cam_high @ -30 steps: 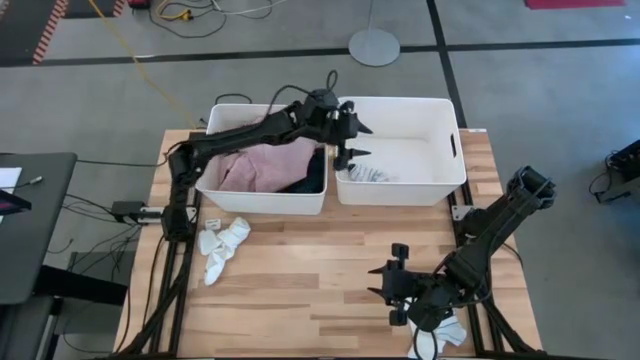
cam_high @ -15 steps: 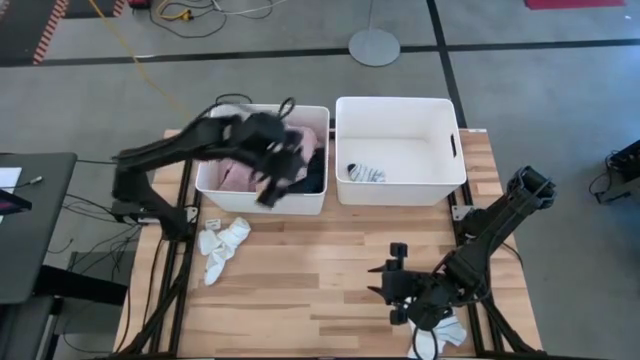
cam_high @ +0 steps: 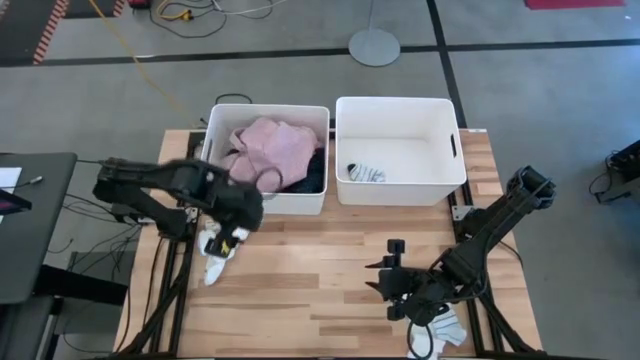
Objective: Sort clothes
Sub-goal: Put the left white sock into the right white laundry bin
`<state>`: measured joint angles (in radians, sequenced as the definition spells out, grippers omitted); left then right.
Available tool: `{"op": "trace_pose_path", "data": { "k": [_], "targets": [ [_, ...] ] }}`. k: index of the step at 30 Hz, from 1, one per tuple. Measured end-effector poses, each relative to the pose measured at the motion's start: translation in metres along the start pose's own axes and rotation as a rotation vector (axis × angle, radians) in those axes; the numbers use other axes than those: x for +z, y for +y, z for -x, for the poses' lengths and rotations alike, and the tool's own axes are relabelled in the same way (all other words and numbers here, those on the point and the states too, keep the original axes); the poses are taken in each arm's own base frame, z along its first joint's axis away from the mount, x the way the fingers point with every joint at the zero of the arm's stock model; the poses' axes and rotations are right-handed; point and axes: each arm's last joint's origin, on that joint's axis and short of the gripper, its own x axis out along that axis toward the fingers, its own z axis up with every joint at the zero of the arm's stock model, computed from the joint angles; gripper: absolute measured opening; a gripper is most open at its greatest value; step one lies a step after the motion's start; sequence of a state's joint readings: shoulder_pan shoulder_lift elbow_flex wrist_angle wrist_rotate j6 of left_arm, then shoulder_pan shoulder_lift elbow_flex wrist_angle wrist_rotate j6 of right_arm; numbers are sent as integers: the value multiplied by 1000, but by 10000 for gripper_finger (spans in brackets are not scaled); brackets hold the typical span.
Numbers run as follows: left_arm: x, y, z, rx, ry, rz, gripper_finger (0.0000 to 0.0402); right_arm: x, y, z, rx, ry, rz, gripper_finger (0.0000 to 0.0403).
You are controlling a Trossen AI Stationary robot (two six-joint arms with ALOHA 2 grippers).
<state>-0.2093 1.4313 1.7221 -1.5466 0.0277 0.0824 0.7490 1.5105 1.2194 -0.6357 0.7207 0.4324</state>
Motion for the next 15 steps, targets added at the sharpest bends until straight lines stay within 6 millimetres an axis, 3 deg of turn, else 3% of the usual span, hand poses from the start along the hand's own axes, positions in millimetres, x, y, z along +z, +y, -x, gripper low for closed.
{"op": "trace_pose_path", "data": {
  "k": [7,15],
  "targets": [
    [-29,-25,-51,-21,171,113,277,0,0,0,0,0,2,188],
    [-74,-40,-93,-27,149,280,277,1,-1,-1,-2,-4,25,188]
  ]
}}
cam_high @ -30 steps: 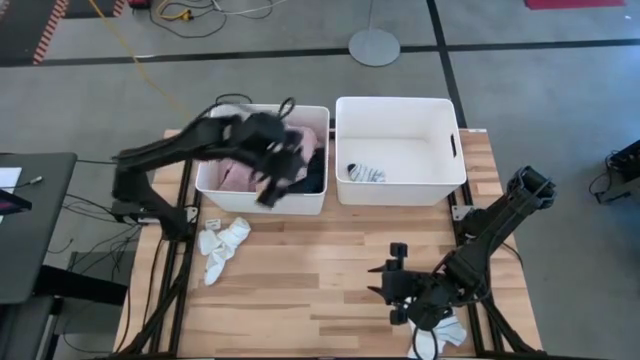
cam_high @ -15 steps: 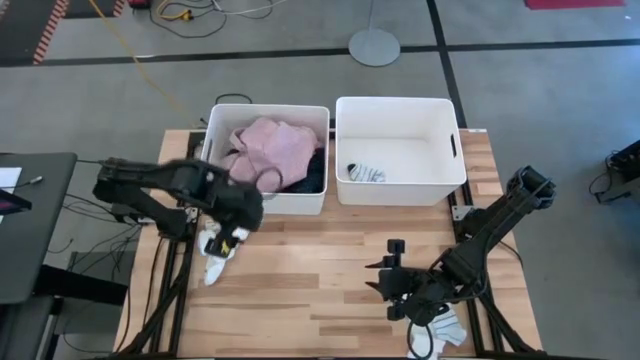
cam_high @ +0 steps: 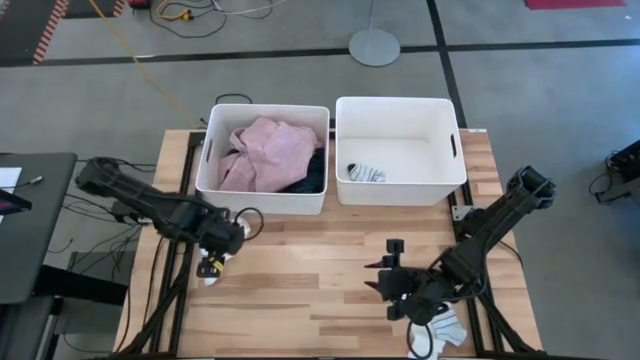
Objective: Sort clothes
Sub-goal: Put the left white sock into the right white laundry bin
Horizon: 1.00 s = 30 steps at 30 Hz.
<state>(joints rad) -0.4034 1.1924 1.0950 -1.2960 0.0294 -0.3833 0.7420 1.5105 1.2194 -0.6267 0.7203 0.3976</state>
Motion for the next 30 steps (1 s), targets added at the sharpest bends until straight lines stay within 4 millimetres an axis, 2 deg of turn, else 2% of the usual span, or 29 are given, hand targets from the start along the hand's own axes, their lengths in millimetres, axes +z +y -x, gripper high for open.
{"op": "trace_pose_path", "data": {
  "k": [6,14,26,30],
  "targets": [
    [-23,5,-33,-34,-83,157,277,1,-3,-2,-8,-1,3,188],
    [-51,23,-76,129,-42,360,277,1,-3,-2,-8,0,7,188],
    [-57,32,-102,266,-170,397,277,2,-4,-4,-12,0,-2,188],
    [-60,33,-112,258,-189,402,277,2,-4,-4,-12,-1,-3,188]
  ]
}}
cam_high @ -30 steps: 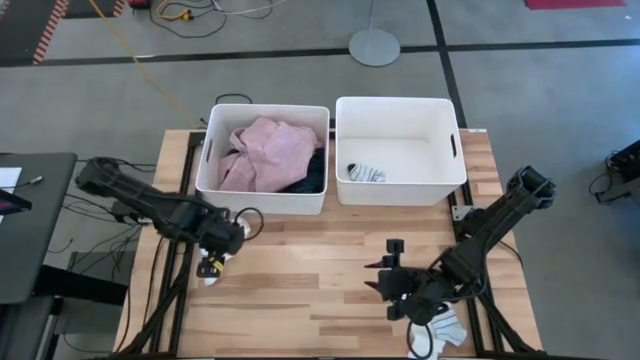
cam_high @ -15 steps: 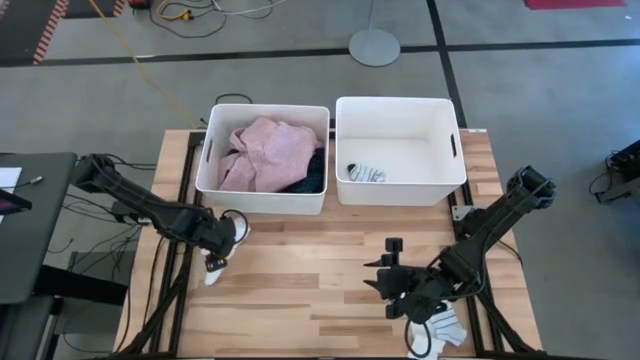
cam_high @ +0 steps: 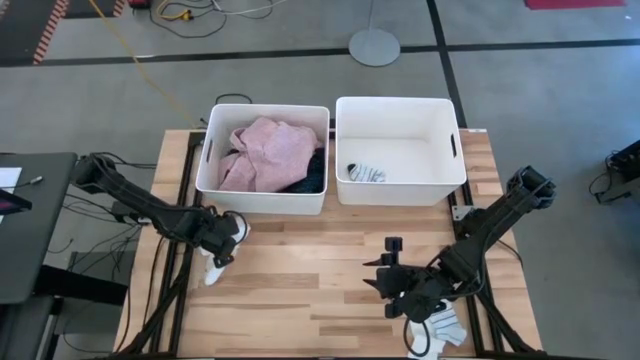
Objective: Sort clothes
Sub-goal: Put the left white sock into the right white laundry bin
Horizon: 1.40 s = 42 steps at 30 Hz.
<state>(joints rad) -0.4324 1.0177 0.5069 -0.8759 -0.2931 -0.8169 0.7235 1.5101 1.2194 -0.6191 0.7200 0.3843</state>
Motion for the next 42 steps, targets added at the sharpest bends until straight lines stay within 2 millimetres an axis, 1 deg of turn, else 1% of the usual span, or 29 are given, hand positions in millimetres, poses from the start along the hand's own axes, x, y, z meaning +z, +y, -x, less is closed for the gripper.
{"op": "trace_pose_path", "data": {
  "k": [2,4,7,10,14,15,21,26,30,35,42],
  "targets": [
    [-3,1,-6,-1,-1,1,275,0,0,0,1,-2,-2,188],
    [-6,2,-10,6,5,4,265,0,0,0,1,-2,-2,188],
    [-10,4,-13,17,17,-2,227,0,0,0,1,-2,-2,188],
    [-10,5,-14,18,19,-25,155,0,0,0,0,-1,-3,188],
    [-7,1,-14,-30,-6,-84,35,1,-2,-1,-4,0,-13,188],
    [-5,-1,-14,-52,-20,-94,20,1,-2,-2,-6,1,-14,188],
    [3,-10,-11,-141,-96,-162,11,1,-4,-3,-12,3,-30,188],
    [15,-17,1,-185,-160,-220,5,4,-6,-6,-17,-7,-56,188],
    [27,-22,18,-217,-238,-270,5,7,-9,-10,-20,-31,-89,188],
    [40,-23,44,-244,-363,-326,5,6,-13,-28,-22,-116,-91,188],
    [53,-23,76,-325,-597,-410,5,2,-25,-50,-45,-212,-94,188]
  ]
}}
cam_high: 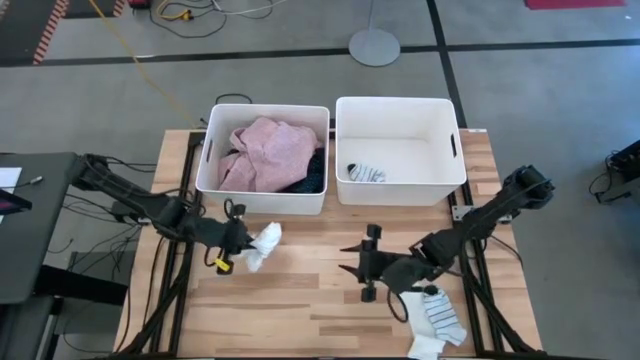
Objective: Sort clothes
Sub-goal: Put the left white sock into the right white laundry bin
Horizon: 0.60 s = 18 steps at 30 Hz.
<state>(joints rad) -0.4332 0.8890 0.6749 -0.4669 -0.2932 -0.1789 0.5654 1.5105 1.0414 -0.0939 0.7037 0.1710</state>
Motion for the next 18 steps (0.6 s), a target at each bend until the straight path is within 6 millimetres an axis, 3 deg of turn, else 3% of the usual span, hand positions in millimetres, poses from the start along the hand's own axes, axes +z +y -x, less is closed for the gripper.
{"op": "trace_pose_path", "data": {
  "k": [7,18],
  "targets": [
    [24,-1,11,-8,-225,-149,5,2,-14,-17,51,-134,-22,188],
    [49,1,19,171,-443,-300,5,5,-42,-40,148,-286,-84,188]
  ]
}}
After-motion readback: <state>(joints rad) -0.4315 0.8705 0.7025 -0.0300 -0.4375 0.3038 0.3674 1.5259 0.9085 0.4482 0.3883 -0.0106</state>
